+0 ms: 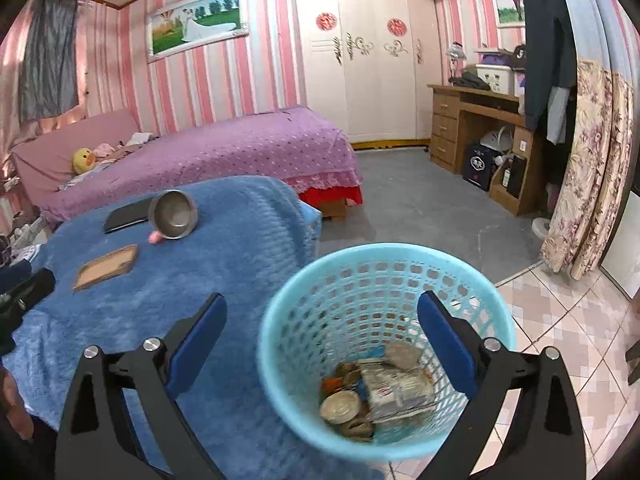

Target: Collect trash

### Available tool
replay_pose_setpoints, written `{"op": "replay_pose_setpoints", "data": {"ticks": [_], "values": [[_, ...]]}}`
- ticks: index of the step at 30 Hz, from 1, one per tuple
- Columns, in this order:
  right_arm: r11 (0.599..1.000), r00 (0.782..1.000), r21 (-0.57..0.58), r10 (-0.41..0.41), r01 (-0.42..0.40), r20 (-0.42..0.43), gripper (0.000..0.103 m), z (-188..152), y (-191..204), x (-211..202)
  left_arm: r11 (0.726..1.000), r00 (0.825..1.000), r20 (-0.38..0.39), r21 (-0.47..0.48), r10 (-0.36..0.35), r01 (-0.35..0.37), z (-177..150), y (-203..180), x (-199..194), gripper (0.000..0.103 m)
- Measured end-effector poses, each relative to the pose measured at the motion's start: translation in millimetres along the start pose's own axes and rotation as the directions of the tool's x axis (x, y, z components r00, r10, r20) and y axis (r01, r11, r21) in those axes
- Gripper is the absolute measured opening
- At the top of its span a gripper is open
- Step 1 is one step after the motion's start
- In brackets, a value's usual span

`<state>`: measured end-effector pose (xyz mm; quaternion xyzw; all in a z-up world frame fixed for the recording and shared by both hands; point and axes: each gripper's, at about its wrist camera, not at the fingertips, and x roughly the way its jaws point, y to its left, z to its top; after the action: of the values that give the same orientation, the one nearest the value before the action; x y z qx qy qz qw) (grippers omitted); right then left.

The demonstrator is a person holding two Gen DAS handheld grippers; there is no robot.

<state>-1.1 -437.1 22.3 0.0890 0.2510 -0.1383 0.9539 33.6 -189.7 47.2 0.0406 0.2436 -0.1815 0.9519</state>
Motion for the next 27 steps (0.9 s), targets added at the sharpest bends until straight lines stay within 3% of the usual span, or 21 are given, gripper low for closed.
{"op": "replay_pose_setpoints", "data": {"ticks": [10,18,27], "values": [[0.997,0.995,-0.077,0.015,-0.008,0.096,0.096,-20.6,48.0,-56.3,0.997,0.996,0.066,-0.057,0.063,-0.059,-28.1,32.4,-54.3,0.098],[0.996,0.989,-0.091,0.004,0.009,0.145,0.096,-27.1,55.2,-63.3,0.996,0.99,0.116,-0.058,0.08,-0.073,-36.6,33.7,-56.1,0.098],[0.995,0.991,-0.104,0.007,0.007,0.133,0.096,-41.5,48.6,-48.1,0.997,0.992,0.1,-0.034,0.076,-0.073,-49.0,25.1,-37.3,0.098]]}}
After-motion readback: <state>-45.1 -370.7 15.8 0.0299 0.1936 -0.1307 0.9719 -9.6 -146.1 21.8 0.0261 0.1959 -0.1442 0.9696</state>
